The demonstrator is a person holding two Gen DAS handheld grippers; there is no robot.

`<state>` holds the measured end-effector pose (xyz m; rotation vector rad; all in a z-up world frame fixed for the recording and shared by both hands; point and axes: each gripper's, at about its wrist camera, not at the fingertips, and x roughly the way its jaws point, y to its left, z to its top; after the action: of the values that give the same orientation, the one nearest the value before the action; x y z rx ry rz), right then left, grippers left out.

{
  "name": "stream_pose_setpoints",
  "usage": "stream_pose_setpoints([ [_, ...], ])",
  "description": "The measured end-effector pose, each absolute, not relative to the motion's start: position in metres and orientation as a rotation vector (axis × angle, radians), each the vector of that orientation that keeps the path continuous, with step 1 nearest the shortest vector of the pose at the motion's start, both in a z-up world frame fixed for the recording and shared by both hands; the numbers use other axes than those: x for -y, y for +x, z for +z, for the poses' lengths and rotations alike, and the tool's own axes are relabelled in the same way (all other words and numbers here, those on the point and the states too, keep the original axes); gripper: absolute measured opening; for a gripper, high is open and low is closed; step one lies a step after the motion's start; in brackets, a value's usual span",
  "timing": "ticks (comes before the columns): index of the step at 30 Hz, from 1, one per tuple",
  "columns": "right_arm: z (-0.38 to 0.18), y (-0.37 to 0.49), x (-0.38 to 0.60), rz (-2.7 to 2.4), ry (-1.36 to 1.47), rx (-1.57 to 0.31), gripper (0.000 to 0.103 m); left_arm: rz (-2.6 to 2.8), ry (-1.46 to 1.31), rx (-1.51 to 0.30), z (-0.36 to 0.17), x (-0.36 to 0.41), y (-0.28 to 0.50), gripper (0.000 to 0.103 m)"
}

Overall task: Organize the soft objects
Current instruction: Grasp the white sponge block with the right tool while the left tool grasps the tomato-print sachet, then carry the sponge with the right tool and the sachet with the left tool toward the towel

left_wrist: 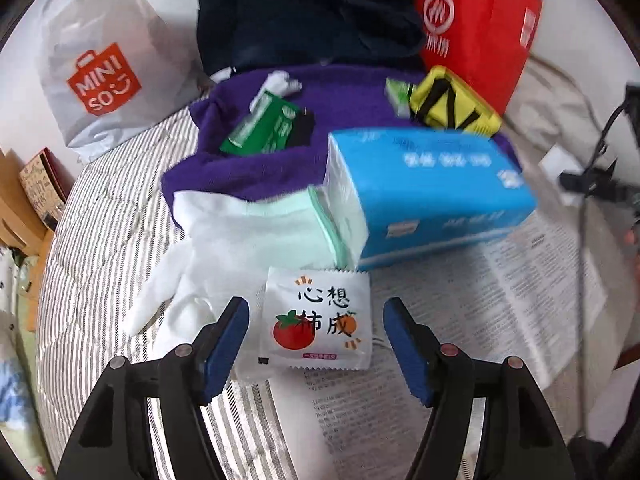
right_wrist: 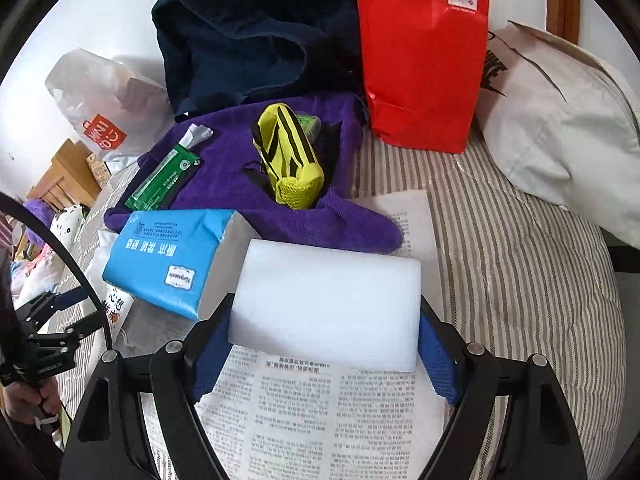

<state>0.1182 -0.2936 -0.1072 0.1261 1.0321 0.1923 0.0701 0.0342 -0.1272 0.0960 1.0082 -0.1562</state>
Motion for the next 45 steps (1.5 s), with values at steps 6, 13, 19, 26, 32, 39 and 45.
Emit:
stream_pose_setpoints([
  [6,-0.115,0.116,0.299,0.191,0.145,-1.046,0.082,-0.128,0.176,-1.062,-0.153,-0.024,0.080,0.072],
  [13,-0.118,0.115,0.298,0.197,0.148,-1.052,0.082,-0.143,0.156,-1.068,-0.154,-0.025,0.080,0.074],
  [19,-0.118,0.113,0.296,0.196,0.154,-1.051,0.082,-0.184,0.141,-1.063,-0.155,-0.021,0.076,0.059],
  [26,-0.116,0.108,0.290,0.202,0.141,-1.062,0.082,-0.187,0.065,-1.060,-0.146,-0.035,0.078,0.042],
  [32,-0.107,0.106,0.286,0.216,0.123,-1.060,0.082,-0.201,0.018,-1.027,-0.127,-0.042,0.074,0.042],
  [39,-0.096,0.106,0.286,0.226,0.123,-1.054,0.082,-0.208,-0.013,-1.003,-0.112,-0.050,0.076,0.042],
  [45,-0.088,0.106,0.286,0.234,0.125,-1.052,0.082,-0.201,-0.031,-0.981,-0.101,-0.055,0.080,0.042],
])
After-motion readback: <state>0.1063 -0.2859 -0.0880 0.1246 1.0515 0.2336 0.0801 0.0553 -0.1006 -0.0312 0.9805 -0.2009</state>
